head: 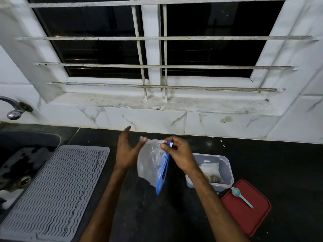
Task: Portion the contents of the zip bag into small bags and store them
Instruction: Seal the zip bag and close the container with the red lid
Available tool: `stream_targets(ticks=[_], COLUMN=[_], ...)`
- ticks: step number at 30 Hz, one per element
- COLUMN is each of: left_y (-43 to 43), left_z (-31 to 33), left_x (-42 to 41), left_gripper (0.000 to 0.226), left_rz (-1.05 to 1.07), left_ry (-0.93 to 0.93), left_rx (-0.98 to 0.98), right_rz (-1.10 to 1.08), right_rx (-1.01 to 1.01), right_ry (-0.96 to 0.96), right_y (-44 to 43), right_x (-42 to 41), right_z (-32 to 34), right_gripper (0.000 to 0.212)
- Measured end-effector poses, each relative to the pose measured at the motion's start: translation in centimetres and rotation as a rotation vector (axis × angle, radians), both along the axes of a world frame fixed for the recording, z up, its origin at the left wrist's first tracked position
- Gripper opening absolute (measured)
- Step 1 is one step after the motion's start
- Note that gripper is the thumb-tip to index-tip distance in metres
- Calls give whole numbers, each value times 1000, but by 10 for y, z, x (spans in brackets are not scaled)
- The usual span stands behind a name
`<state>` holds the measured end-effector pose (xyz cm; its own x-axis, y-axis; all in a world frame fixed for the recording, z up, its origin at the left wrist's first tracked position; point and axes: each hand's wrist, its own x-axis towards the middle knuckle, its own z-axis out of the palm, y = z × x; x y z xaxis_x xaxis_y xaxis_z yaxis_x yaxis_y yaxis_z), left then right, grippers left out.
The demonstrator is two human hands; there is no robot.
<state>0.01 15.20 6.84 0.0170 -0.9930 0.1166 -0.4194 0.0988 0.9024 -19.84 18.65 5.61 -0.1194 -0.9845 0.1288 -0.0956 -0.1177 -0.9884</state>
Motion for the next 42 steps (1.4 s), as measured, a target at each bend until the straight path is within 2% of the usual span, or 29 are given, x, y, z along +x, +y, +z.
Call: stream_targets(ticks=[2, 5, 8, 11, 13, 15, 17, 20, 22, 24, 26, 29, 33, 37, 42], left_y=[1, 5, 17, 30, 33, 34, 38, 40, 39, 38, 31, 20, 16, 18, 20], left_z=[-11, -32, -40, -44, -46, -51, -52, -52, -53, -48, -37, -3, 19, 16, 15], left_x=[2, 8, 2, -12, -18, -20, -18, -7, 0, 2, 1, -15, -39, -48, -52], left_gripper=[80, 61, 49, 46, 46, 45, 48, 45, 38, 32, 39, 26, 21, 17, 11], left_rz=[-70, -180, -222, -204, -113, 19, 120, 234, 229, 200, 143, -86, -356, -355, -347], left_ry=[106, 177, 180, 222, 292, 363, 342, 37, -195, -322, -290, -109, 124, 259, 290], left_rx=[255, 564, 711, 756, 713, 568, 391, 144, 97, 59, -83, -261, -169, -117, -119], right_rz=[-48, -120, -167, -231, -318, -420, -484, -463, -440, -401, -298, -157, -65, -66, -48], right_rx=[-7, -40, -52, -79, -122, -153, -160, -167, -178, -144, -83, -35, -20, -26, -87], right_ry=[-109, -228, -269, -192, -105, -24, 19, 17, 17, 46, 75, 117, 118, 61, 181], right_y=[2, 5, 5, 3, 0, 0, 2, 3, 2, 0, 0, 1, 5, 9, 9], right_x=[-4, -13, -14, -13, -12, -16, -21, -22, -18, -17, -16, -10, -7, -11, -11], right_z=[1, -3, -6, -8, -6, -7, -10, -13, -10, -3, 6, 11, 15, 24, 25], right_gripper=[7, 7, 10, 10, 10, 9, 10, 17, 18, 17, 16, 16, 18, 23, 14])
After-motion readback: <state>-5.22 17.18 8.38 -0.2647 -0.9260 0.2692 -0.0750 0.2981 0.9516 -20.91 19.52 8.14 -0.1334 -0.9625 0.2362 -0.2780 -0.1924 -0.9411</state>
